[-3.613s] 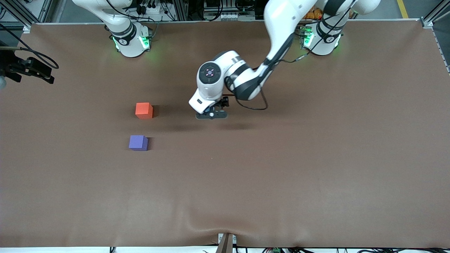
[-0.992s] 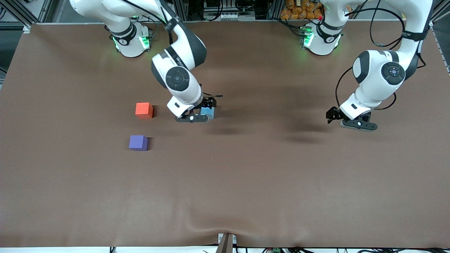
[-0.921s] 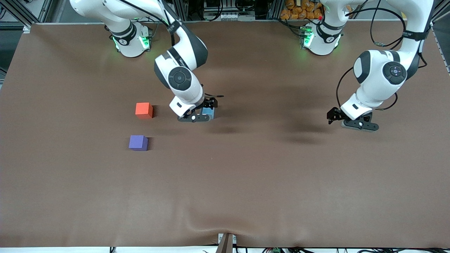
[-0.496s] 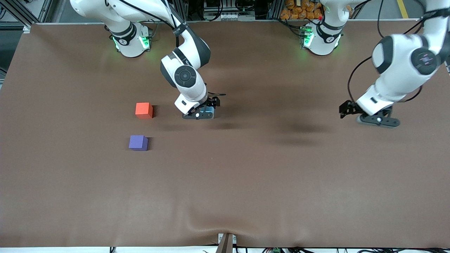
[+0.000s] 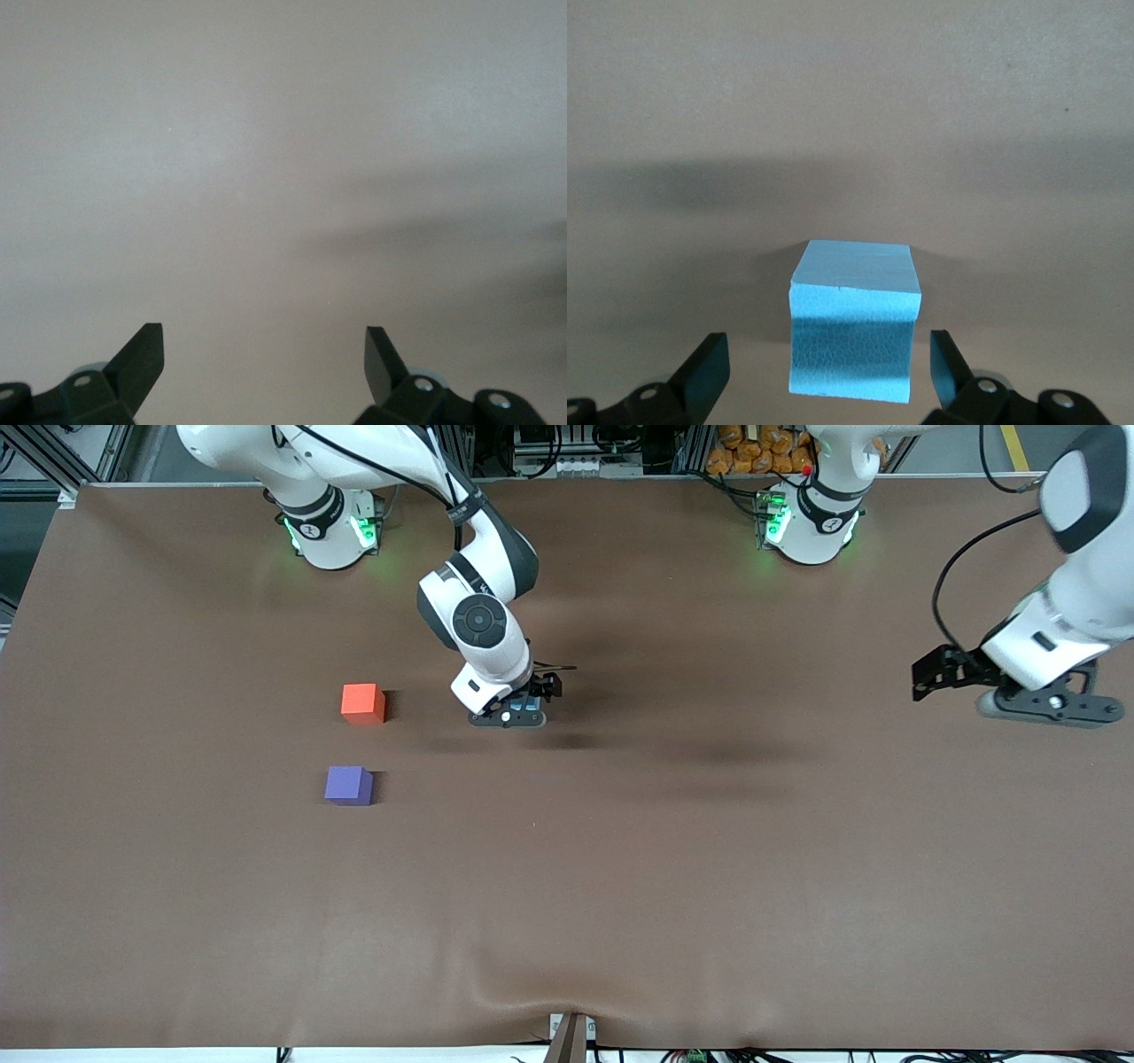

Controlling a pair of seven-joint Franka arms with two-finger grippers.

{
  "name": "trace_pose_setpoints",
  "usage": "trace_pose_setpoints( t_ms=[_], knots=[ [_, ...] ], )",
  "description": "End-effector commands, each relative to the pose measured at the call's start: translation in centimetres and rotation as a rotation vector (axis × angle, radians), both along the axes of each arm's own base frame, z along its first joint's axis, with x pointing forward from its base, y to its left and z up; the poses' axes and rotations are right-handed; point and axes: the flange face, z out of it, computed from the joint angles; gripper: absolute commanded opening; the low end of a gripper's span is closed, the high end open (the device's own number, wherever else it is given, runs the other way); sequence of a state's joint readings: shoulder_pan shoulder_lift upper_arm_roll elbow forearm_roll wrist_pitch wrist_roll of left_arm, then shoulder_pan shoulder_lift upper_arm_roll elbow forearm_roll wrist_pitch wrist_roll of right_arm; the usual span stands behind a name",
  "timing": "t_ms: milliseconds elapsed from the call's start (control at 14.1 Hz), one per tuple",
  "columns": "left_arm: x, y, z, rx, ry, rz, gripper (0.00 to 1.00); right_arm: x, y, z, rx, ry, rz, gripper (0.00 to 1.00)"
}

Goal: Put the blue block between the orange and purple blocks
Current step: 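Carry the blue cube with the right gripper toward the orange cube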

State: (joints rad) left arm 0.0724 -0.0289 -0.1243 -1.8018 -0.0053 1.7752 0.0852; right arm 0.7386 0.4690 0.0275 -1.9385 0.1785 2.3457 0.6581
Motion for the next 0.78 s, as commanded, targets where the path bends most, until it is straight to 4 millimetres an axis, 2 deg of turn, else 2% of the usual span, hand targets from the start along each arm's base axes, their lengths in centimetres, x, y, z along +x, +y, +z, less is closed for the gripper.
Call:
trace_pose_setpoints(
  t_ms=[0, 142, 212, 354, 425, 496, 567, 708],
  knots=[
    [0.9, 1.8, 3.6, 0.009, 0.031, 0.042, 1.00, -1.2, 0.7, -0.6, -0.009, -0.005, -0.011, 1.00],
    [0.3, 2.1, 4.3, 0.011, 0.045, 0.048, 1.00, -1.3, 0.7, -1.0, -0.013, -0.004, -0.011, 1.00],
    [0.1, 1.4, 4.6, 0.010, 0.049, 0.038, 1.00, -1.3, 0.7, -1.2, -0.012, -0.006, -0.012, 1.00],
    [0.0, 1.0, 5.6, 0.009, 0.039, 0.056, 1.00, -1.5, 0.9, -1.5, -0.016, -0.009, -0.003, 0.92],
    [-0.3, 0.5, 5.8, 0.011, 0.055, 0.068, 1.00, -1.5, 0.9, -1.5, -0.015, -0.010, -0.004, 0.84],
    [-0.5, 0.7, 6.4, 0.008, 0.059, 0.094, 1.00, -1.5, 0.9, -1.5, -0.016, -0.012, -0.001, 0.65],
    [-1.0, 0.4, 6.7, 0.010, 0.074, 0.105, 1.00, -1.4, 0.9, -1.4, -0.019, -0.024, 0.011, 0.51],
    [-1.4, 0.3, 7.3, 0.008, 0.068, 0.127, 1.00, -1.1, 0.8, -1.3, -0.023, -0.041, 0.022, 0.10]
  ],
)
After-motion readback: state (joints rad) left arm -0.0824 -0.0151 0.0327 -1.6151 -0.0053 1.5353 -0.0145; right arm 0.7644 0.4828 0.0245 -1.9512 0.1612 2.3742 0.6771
